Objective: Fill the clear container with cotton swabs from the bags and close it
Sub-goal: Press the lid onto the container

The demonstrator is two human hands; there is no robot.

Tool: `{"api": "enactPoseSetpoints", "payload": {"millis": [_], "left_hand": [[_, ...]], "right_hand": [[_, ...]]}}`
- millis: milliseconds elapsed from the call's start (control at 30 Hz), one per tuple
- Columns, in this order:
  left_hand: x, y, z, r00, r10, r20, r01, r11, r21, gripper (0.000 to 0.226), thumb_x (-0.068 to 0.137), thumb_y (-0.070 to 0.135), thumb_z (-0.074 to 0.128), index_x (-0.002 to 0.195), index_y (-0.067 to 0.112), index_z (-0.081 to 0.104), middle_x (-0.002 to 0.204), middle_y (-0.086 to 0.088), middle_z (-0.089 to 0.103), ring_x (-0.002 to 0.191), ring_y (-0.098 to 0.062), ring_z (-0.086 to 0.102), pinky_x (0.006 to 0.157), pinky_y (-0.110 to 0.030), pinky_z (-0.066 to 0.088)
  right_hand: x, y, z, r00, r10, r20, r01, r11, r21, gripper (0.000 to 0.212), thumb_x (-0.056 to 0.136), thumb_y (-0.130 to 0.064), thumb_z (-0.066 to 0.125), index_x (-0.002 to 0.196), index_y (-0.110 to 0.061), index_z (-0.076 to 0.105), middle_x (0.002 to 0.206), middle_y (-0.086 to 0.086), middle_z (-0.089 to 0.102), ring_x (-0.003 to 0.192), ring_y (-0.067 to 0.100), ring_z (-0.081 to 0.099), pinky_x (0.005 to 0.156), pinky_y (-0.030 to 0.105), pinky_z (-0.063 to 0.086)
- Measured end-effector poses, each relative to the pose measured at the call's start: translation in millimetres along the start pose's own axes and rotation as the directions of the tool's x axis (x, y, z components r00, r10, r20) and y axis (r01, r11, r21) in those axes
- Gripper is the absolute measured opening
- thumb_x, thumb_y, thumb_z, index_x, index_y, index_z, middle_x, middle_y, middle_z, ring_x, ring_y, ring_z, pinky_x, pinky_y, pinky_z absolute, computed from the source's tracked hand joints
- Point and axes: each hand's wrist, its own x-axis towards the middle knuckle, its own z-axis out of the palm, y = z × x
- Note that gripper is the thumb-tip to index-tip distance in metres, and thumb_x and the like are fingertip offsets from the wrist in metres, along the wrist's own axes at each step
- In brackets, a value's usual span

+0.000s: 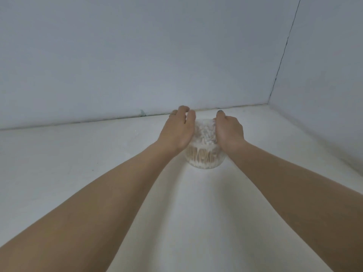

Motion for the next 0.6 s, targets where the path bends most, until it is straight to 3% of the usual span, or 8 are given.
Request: {"api": "enactPoseSetpoints", "payload": {"millis": [67,133,200,300,367,500,600], "left_hand": [[3.2,-14.9,-11.1,0.997,-0.076,-0.016,0.077,0.992,0.098,0.030,0.107,0.029,0.027,0.109,0.012,0.051,0.115,-0.010,0.056,0.116,-0.032,0.049,0.095,-0.040,0.038],[2.4,-32.3,-24.0,0.979,-0.203,0.029,0.189,0.948,0.256,0.031,0.104,0.032,0.026,0.108,0.012,0.050,0.120,-0.015,0.056,0.118,-0.036,0.049,0.102,-0.047,0.041],[-6.3,-45.2,-32.0,0.938,-0.330,0.108,0.257,0.868,0.425,0.044,0.102,0.041,0.028,0.128,0.012,0.049,0.134,-0.016,0.051,0.126,-0.037,0.046,0.109,-0.050,0.039],[-26.1,-49.6,-37.1,0.874,-0.430,0.227,0.275,0.822,0.499,0.074,0.091,0.063,0.042,0.150,0.020,0.036,0.148,-0.010,0.041,0.138,-0.033,0.039,0.114,-0.048,0.035],[-37.9,-51.1,-39.7,0.880,-0.409,0.242,0.235,0.817,0.526,0.079,0.084,0.065,0.048,0.146,0.018,0.038,0.141,-0.008,0.045,0.133,-0.031,0.044,0.110,-0.046,0.039],[-43.2,-51.8,-46.2,0.964,-0.241,0.112,0.149,0.839,0.522,0.023,0.105,0.028,0.036,0.107,0.010,0.051,0.113,-0.012,0.061,0.095,-0.030,0.055,0.078,-0.037,0.045],[-54.2,-34.7,-58.4,0.989,-0.145,-0.038,0.143,0.838,0.527,0.029,0.105,0.024,0.029,0.084,0.014,0.046,0.100,-0.010,0.061,0.088,-0.032,0.055,0.071,-0.035,0.039]], "right_hand": [[1.2,-3.0,3.3,1.000,-0.026,-0.010,0.025,0.999,-0.020,0.052,0.106,-0.031,0.021,0.111,-0.004,0.066,0.095,0.006,0.060,0.094,0.027,0.055,0.080,0.033,0.037],[-0.4,-4.5,7.6,0.996,-0.063,-0.069,0.061,0.998,-0.028,0.051,0.107,-0.036,0.021,0.115,-0.007,0.062,0.100,0.004,0.058,0.100,0.027,0.053,0.086,0.034,0.036],[-4.5,-3.8,10.1,0.974,-0.154,-0.164,0.145,0.987,-0.065,0.047,0.106,-0.040,0.024,0.116,-0.011,0.059,0.105,0.006,0.062,0.103,0.029,0.057,0.089,0.037,0.041],[-14.1,-3.6,12.3,0.904,-0.355,-0.239,0.307,0.927,-0.216,0.042,0.105,-0.038,0.030,0.123,-0.015,0.060,0.113,0.006,0.064,0.105,0.027,0.058,0.097,0.042,0.043],[-25.5,-5.4,13.9,0.866,-0.447,-0.225,0.384,0.882,-0.272,0.040,0.104,-0.036,0.032,0.123,-0.016,0.062,0.113,0.005,0.065,0.107,0.026,0.057,0.100,0.041,0.041],[-46.5,-10.8,18.6,0.823,-0.535,-0.191,0.475,0.833,-0.286,0.036,0.104,-0.031,0.036,0.113,-0.014,0.066,0.105,0.004,0.067,0.104,0.025,0.057,0.098,0.040,0.042],[-70.6,-14.5,17.2,0.827,-0.538,-0.163,0.505,0.838,-0.205,0.030,0.103,-0.029,0.039,0.104,-0.014,0.065,0.102,0.001,0.065,0.100,0.022,0.056,0.090,0.037,0.043]]}}
